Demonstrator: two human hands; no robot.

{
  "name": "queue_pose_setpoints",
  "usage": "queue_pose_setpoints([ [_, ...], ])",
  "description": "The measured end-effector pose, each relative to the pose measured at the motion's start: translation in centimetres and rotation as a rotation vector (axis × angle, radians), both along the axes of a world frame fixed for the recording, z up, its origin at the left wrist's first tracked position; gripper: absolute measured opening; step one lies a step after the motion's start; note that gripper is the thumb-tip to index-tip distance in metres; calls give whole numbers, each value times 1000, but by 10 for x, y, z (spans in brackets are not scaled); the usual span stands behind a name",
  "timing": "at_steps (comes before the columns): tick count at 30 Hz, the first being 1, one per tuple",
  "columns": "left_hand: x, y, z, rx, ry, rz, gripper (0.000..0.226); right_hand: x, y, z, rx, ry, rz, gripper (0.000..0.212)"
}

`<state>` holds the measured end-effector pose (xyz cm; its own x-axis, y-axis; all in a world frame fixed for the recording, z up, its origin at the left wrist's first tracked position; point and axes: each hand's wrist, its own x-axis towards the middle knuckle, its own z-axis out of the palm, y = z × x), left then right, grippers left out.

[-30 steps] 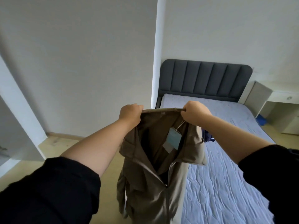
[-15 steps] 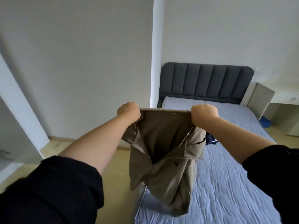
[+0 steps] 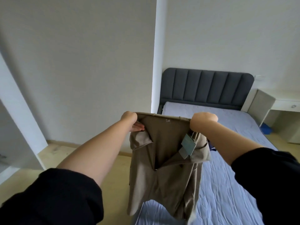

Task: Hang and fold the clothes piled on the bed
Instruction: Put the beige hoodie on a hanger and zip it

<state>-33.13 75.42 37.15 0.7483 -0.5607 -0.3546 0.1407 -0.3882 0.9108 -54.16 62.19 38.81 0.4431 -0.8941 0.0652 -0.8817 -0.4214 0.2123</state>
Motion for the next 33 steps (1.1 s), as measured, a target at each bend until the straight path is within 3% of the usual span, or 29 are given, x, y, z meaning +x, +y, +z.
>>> queue_pose_setpoints([
  [3, -3, 1, -1, -51, 96, 6, 35, 3, 1, 7, 122, -145, -41, 17],
  [6, -3, 4, 2, -35, 162, -84, 37, 3, -1, 13, 440, -346, -123, 30],
  [8, -4, 6, 5, -8, 189, -145, 35, 0, -2, 13, 722, -599, -228, 38],
  [10, -8, 5, 8, -3, 187, -158, 32, -1, -1, 14, 797, -901, -309, 42],
  [13, -18, 0, 15, -73, 164, -142, 34, 4, 7, 17, 721, -1170, -359, 45],
  [15, -26, -6, 20, -175, 172, -115, 34, 5, 7, 19, 611, -1287, -338, 33],
  [19, -41, -12, 27, -330, 199, -38, 35, -5, 13, 21, 293, -1226, -232, 10],
  [27, -78, -12, 28, -382, 113, 52, 49, -21, 42, 28, 142, -1515, -351, 43],
  [33, -116, 3, 41, -423, 24, 93, 45, -36, 53, 28, -7, -1670, -400, 61],
])
